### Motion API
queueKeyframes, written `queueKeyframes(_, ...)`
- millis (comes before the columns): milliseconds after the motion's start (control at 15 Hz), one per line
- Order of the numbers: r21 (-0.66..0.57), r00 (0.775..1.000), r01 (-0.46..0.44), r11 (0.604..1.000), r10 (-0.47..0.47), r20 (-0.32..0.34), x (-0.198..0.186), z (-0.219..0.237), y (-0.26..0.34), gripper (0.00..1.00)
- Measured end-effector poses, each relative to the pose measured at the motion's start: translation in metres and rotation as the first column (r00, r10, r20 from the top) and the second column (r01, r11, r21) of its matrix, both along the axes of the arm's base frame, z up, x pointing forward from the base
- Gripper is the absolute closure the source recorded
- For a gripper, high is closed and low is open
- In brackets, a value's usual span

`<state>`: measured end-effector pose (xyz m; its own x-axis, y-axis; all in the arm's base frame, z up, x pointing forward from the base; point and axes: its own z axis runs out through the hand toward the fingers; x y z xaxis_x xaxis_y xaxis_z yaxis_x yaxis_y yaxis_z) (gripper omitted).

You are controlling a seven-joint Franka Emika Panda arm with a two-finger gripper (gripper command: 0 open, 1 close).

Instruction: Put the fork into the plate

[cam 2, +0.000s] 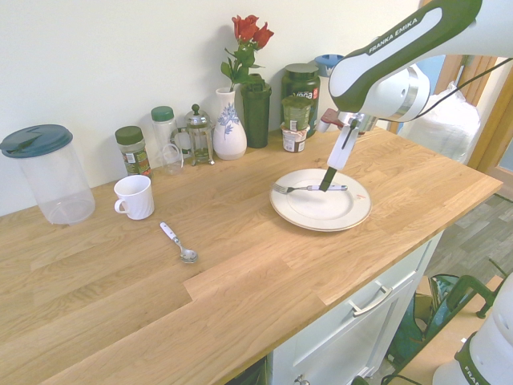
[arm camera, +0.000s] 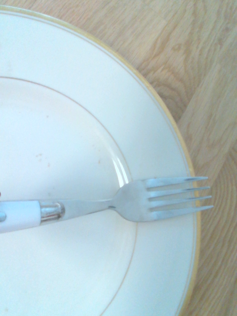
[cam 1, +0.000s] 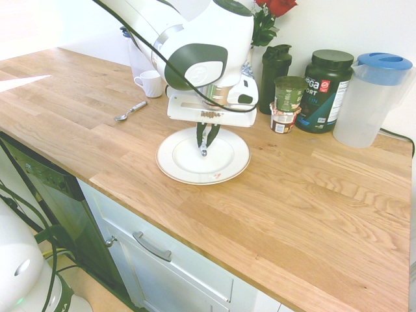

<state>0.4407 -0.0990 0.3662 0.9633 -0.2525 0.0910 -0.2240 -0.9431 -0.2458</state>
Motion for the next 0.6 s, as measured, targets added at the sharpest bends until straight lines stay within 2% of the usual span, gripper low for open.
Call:
queueKeyframes(400, -0.009, 1.000, -0.003, 1.000, 0.003, -0.030, -0.015, -0.020, -0.004, 1.00)
queueKeyframes(467, -0.010, 1.000, -0.004, 1.000, 0.004, -0.030, -0.016, -0.021, -0.005, 0.00)
queueKeyframes(600, -0.018, 0.999, -0.005, 1.000, 0.005, -0.033, -0.018, -0.021, -0.009, 0.00)
